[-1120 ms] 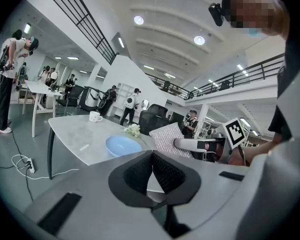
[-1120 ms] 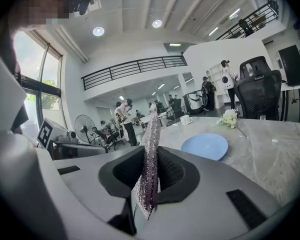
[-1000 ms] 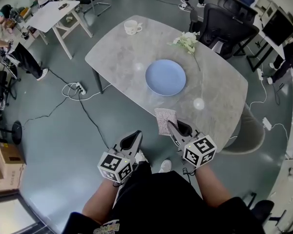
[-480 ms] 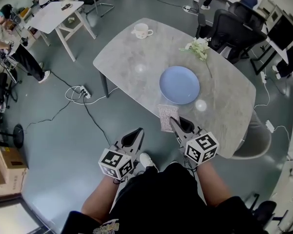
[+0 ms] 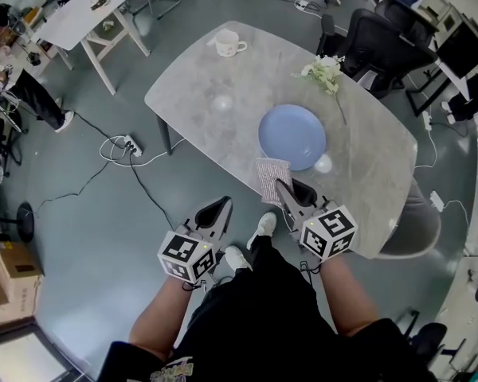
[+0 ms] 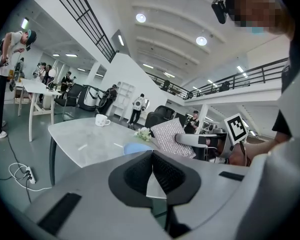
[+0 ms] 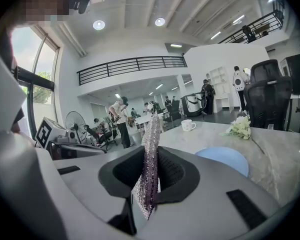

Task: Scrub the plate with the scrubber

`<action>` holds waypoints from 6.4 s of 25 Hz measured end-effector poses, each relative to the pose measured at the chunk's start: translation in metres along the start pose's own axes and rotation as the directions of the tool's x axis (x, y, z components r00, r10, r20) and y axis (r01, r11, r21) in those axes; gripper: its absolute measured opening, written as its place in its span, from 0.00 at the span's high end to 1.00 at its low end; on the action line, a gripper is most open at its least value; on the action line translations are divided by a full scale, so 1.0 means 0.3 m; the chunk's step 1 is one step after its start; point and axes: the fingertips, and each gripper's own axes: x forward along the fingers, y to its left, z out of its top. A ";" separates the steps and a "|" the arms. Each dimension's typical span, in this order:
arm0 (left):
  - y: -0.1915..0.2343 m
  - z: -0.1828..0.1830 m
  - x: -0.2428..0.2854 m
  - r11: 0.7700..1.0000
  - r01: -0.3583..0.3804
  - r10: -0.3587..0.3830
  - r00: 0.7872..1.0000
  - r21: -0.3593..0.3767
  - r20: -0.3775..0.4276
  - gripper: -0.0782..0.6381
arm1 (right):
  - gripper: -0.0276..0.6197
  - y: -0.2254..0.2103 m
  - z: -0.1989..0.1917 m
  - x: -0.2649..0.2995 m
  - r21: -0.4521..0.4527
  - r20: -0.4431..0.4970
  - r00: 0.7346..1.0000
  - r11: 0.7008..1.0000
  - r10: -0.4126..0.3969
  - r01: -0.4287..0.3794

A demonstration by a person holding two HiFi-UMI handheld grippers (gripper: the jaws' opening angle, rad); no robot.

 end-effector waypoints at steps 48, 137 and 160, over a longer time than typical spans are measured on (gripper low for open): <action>0.280 -0.083 0.804 0.993 -0.119 0.107 0.955 -0.026 -0.277 0.75 | 0.84 -0.746 -0.032 0.310 0.129 -0.157 0.988 0.991 -0.008 0.028; 0.530 -0.254 1.149 0.939 -0.308 0.190 0.838 -0.155 -0.512 0.86 | 0.83 -1.238 -0.227 0.470 -0.320 -0.501 0.708 0.867 -0.498 0.383; 0.553 -0.241 1.171 0.917 -0.347 0.216 0.846 -0.196 -0.488 0.86 | 0.84 -0.850 -0.318 0.599 0.076 -0.523 0.840 0.973 -0.146 0.217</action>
